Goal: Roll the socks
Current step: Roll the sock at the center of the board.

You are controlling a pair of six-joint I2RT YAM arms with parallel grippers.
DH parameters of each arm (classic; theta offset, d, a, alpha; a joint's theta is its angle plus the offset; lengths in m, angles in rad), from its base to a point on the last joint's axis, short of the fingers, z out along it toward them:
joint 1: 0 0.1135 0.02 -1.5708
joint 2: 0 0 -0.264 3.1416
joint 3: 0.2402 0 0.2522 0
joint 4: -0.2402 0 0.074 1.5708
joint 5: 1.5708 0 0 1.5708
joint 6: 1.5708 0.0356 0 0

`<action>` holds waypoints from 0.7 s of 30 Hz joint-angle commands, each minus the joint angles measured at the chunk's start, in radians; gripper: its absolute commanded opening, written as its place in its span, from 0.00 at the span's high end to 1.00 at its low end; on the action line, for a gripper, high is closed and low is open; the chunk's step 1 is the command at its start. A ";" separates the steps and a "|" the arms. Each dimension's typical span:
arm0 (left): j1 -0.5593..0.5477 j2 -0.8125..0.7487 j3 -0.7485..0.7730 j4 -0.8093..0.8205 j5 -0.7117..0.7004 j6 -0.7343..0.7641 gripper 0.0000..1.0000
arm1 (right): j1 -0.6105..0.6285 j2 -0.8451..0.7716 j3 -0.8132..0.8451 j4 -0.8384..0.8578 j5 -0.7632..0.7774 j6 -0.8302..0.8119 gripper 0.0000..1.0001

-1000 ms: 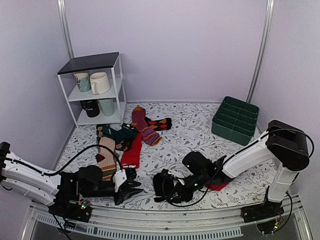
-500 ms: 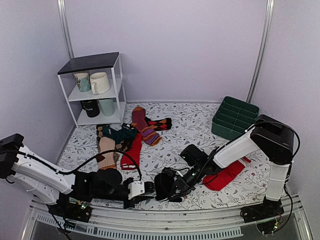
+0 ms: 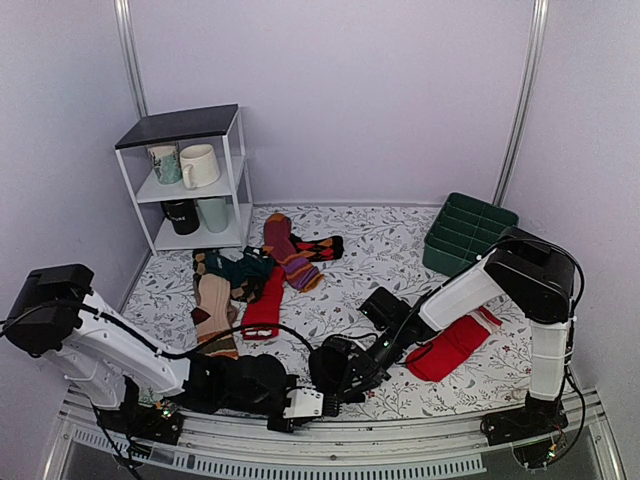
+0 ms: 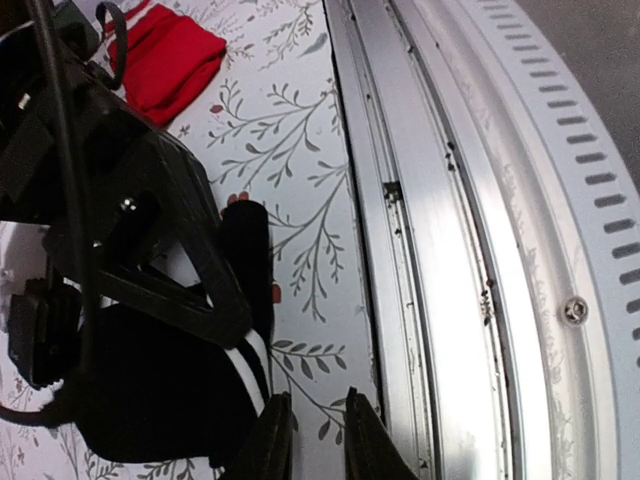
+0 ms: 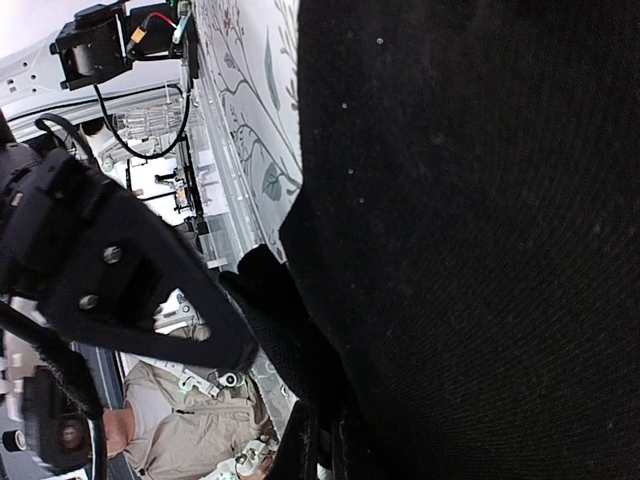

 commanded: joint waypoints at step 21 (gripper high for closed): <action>-0.048 0.115 -0.013 0.093 -0.204 -0.039 0.70 | -0.017 0.090 -0.093 -0.079 0.156 0.062 1.00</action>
